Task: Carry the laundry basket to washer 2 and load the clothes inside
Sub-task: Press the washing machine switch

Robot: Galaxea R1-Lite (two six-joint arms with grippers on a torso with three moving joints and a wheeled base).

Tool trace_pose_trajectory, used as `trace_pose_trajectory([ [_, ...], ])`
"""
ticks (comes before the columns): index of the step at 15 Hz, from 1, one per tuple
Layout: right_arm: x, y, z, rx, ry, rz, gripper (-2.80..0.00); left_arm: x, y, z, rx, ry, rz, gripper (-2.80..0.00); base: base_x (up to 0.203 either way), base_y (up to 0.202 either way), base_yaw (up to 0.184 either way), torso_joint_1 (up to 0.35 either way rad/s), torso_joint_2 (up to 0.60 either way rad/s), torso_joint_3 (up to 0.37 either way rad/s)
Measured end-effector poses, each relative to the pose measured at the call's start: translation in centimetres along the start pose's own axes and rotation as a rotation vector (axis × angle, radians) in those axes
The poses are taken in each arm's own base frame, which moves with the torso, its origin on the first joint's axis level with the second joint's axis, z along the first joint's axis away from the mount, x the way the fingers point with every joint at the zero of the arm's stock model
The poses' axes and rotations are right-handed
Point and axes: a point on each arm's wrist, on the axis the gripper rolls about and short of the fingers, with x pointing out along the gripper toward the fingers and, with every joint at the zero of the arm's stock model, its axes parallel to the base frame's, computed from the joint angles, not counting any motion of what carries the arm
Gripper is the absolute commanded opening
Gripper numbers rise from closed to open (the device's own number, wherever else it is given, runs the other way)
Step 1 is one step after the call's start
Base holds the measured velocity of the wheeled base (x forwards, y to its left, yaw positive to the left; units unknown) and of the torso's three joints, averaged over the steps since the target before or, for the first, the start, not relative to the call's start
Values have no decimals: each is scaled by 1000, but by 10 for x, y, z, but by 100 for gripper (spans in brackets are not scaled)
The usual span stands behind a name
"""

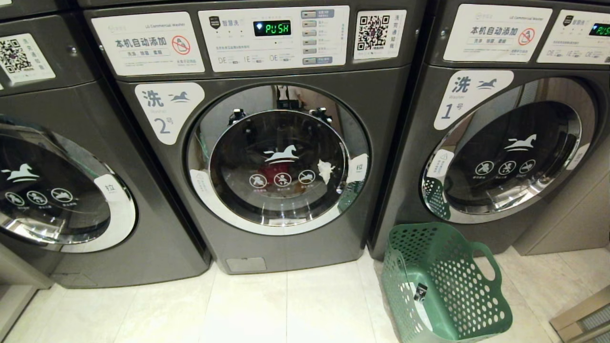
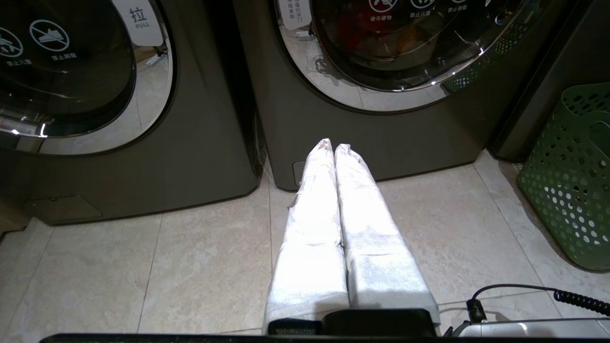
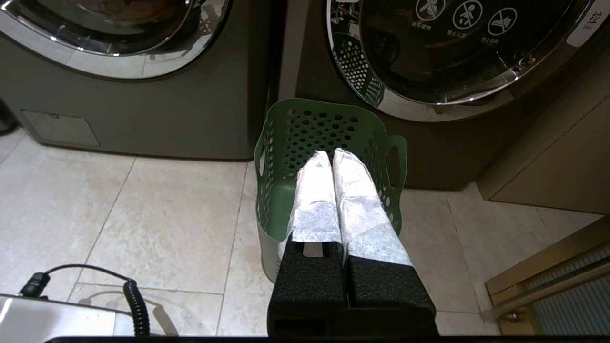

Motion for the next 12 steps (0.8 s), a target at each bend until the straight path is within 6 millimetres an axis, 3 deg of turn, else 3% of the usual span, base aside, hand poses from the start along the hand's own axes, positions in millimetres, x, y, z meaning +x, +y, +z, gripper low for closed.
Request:
trace_pose_trajectory([
  [6, -1, 0, -1, 53, -5, -9, -280, 0, 0, 0, 1, 0, -7, -280, 0, 0, 0, 1, 0, 14],
  [12, -1, 0, -1, 66, -2, -18, -280, 0, 0, 0, 2, 0, -5, -280, 0, 0, 0, 2, 1, 179],
])
